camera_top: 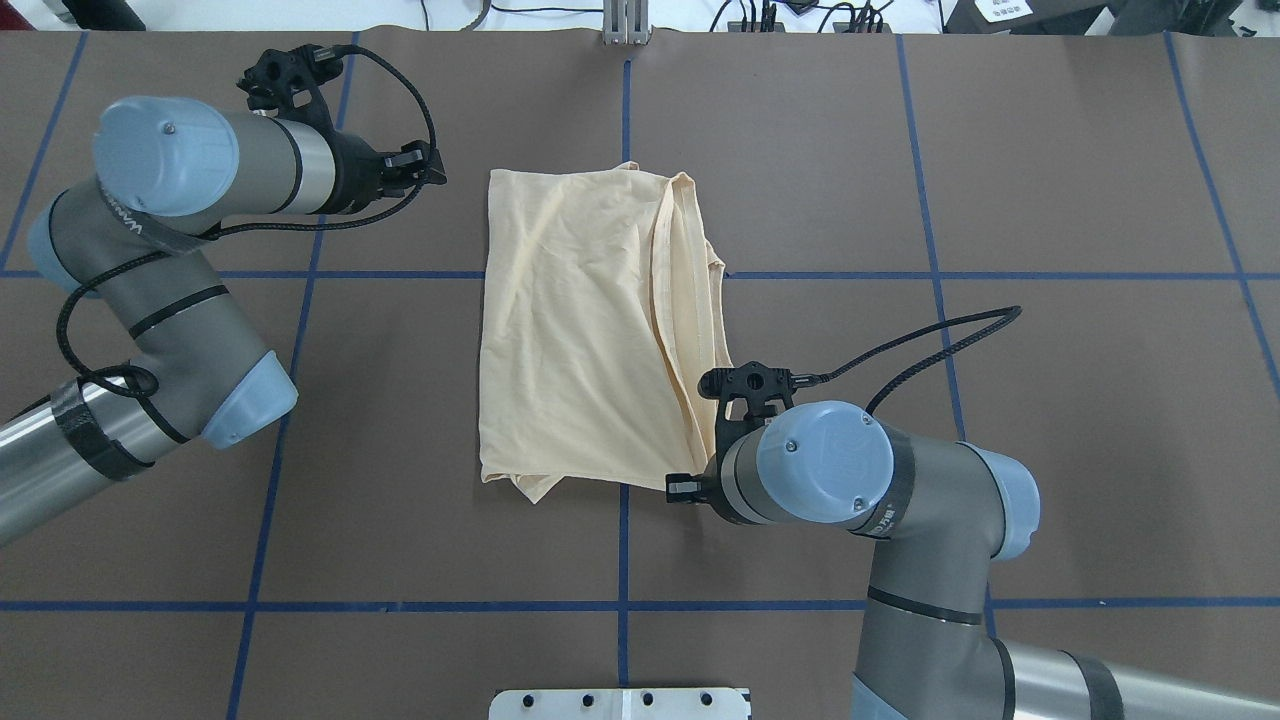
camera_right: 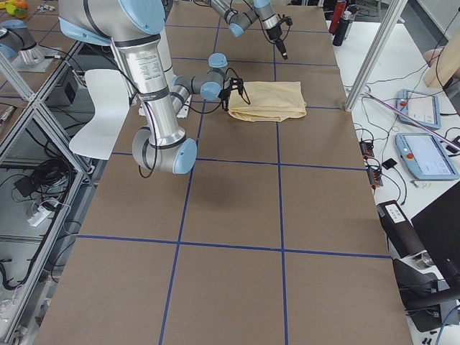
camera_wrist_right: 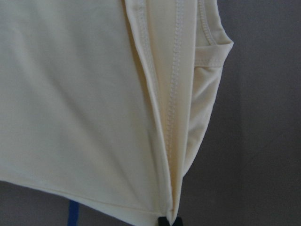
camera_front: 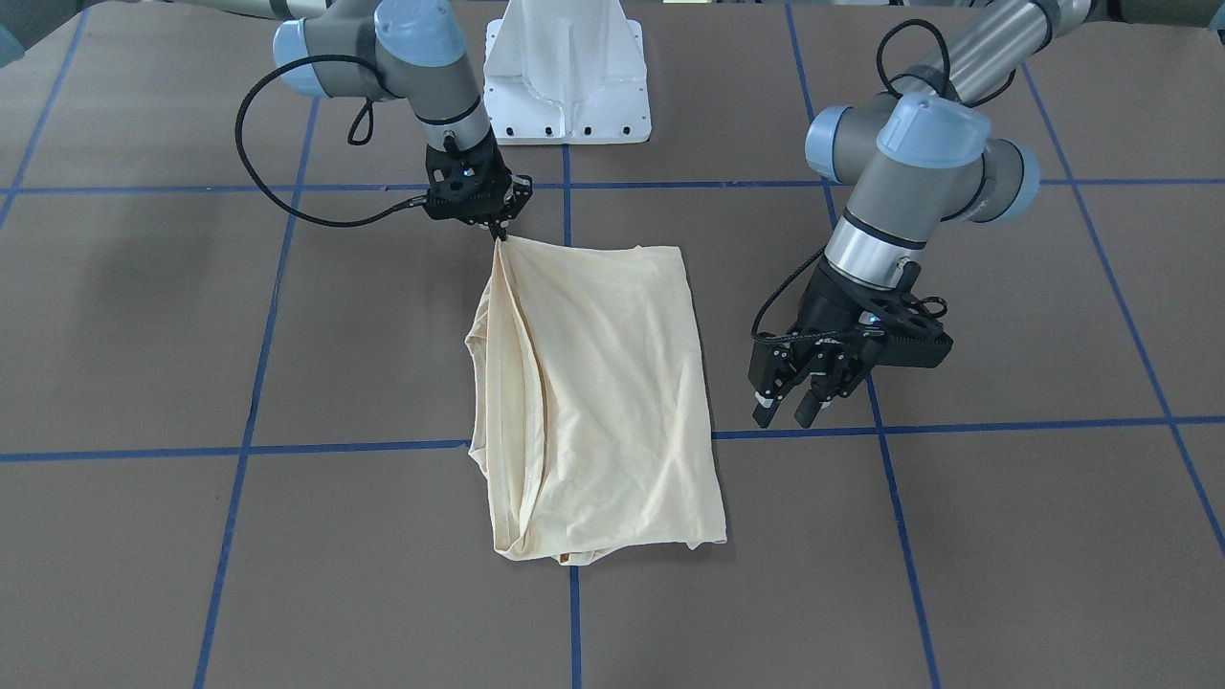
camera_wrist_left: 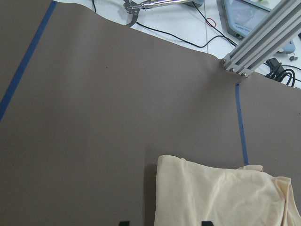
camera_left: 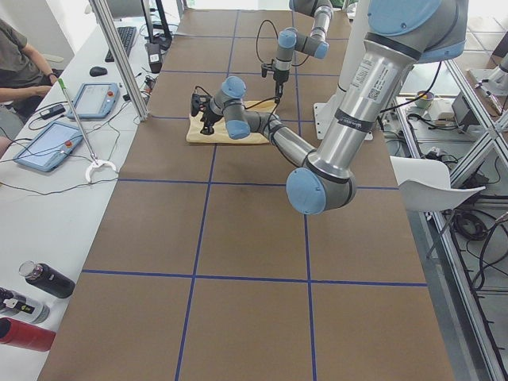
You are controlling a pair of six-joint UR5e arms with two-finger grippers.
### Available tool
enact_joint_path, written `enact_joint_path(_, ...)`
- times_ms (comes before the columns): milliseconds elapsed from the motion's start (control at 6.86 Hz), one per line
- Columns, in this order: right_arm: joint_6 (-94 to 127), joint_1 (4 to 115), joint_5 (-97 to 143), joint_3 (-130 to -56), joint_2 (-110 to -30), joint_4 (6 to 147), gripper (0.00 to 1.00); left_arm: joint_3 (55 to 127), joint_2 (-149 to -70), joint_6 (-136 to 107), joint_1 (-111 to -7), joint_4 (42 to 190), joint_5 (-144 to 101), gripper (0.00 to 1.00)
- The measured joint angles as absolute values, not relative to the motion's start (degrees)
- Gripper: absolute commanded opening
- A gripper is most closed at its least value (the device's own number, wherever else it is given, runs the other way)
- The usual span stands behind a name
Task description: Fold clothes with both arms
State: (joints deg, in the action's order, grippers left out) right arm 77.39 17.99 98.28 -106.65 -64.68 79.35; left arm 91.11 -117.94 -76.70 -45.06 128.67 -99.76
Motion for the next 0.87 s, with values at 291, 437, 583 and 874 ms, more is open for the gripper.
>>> enact_joint_path(291, 79.4, 17.7, 97.8, -106.5, -64.9, 79.3, 0.8, 91.1, -117.9, -76.7, -45.1, 128.7, -99.8, 0.59)
enact_joint_path(437, 80.1, 18.0, 97.5, -106.2, -64.7, 79.3, 0.77, 91.1, -117.9, -76.7, -45.1, 128.7, -99.8, 0.59)
enact_joint_path(583, 81.9, 18.4, 97.1, -106.0, -64.4, 79.1, 0.75, 91.1, -117.9, -76.7, -45.1, 128.7, -99.8, 0.59)
enact_joint_path(874, 98.4, 19.1, 95.9, -105.9, -64.0, 78.8, 0.7, 91.1, -117.9, -76.7, -45.0, 128.7, -99.8, 0.59)
